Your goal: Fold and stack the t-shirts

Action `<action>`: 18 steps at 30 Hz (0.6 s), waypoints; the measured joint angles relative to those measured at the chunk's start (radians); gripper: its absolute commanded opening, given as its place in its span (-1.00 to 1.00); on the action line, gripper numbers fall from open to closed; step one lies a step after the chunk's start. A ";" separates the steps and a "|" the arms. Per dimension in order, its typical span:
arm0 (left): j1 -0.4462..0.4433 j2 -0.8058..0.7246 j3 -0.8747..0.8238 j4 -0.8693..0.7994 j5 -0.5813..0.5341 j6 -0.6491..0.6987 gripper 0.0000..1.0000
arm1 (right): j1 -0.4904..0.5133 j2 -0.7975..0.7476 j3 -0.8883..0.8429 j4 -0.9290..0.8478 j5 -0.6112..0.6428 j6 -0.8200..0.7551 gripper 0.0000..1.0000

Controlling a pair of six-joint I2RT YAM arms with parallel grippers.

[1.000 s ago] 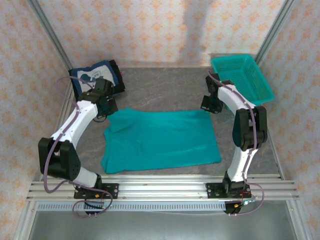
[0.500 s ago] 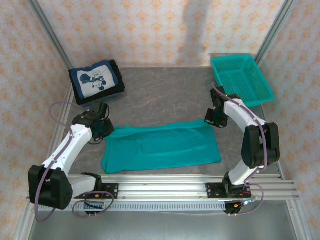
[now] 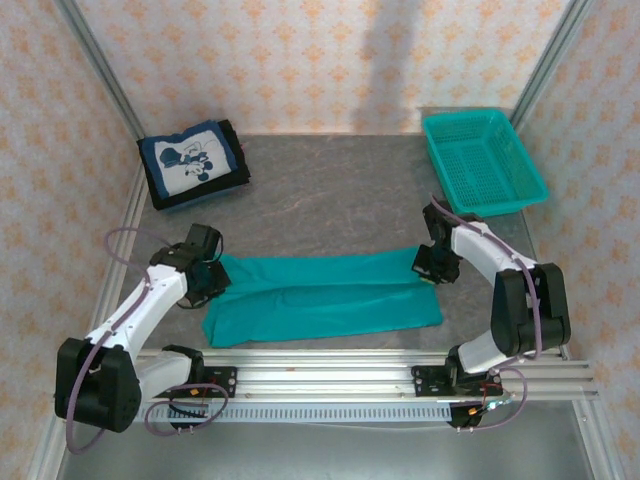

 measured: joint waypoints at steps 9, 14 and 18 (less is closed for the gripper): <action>-0.027 0.008 -0.071 0.002 -0.005 -0.040 -0.73 | 0.000 -0.005 -0.045 0.026 -0.006 0.024 -0.77; -0.032 0.012 -0.081 0.002 -0.020 -0.079 -0.14 | 0.000 -0.006 -0.050 0.024 0.001 0.032 -0.17; -0.039 -0.047 -0.059 -0.031 -0.039 -0.114 0.15 | 0.000 -0.052 -0.043 -0.005 -0.007 0.039 0.22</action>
